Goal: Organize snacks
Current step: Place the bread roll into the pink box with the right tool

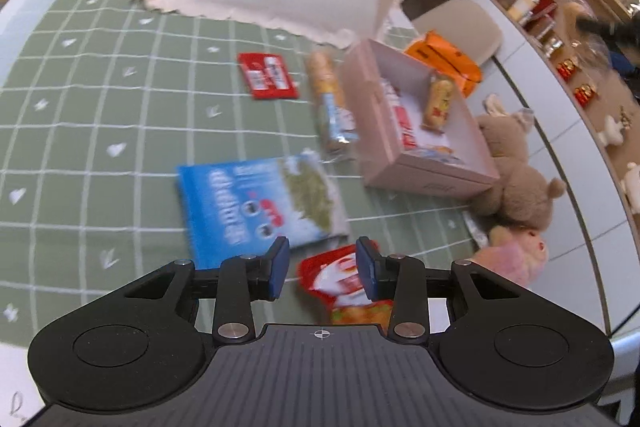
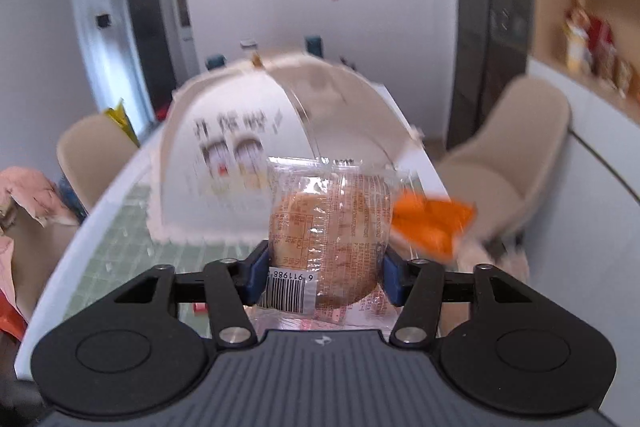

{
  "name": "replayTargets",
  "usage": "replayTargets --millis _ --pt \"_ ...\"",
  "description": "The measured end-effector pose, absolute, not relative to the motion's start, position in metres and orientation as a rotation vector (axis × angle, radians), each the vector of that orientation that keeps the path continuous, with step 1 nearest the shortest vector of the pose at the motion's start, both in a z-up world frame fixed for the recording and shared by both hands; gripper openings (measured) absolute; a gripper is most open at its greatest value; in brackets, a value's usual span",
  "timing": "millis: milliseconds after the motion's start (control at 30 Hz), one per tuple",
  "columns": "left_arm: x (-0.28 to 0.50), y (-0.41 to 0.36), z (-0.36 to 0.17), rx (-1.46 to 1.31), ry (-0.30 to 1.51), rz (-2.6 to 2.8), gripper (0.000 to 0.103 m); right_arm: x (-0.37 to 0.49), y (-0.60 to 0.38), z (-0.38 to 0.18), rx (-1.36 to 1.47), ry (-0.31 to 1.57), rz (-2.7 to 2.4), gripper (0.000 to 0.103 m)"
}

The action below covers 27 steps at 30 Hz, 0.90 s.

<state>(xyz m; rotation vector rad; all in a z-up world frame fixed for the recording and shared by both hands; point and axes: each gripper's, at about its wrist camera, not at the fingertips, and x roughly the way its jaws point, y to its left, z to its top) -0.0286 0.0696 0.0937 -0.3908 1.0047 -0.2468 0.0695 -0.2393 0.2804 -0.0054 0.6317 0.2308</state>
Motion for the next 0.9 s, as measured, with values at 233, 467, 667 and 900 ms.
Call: replayTargets --millis 233,467,667,900 --pt "-0.045 0.103 0.085 -0.443 1.009 -0.158 0.041 0.094 -0.223 0.253 -0.005 0.708 0.232 0.085" --pt "-0.05 0.113 0.077 -0.445 1.043 -0.118 0.041 0.096 -0.198 0.14 -0.015 1.021 0.306 0.073" --pt "-0.05 0.111 0.073 -0.424 1.072 -0.113 0.041 0.101 -0.193 0.103 -0.028 1.078 0.309 0.044" --pt "-0.049 0.103 0.074 -0.36 1.082 -0.128 0.041 0.112 -0.198 0.101 -0.083 1.056 0.272 0.045"
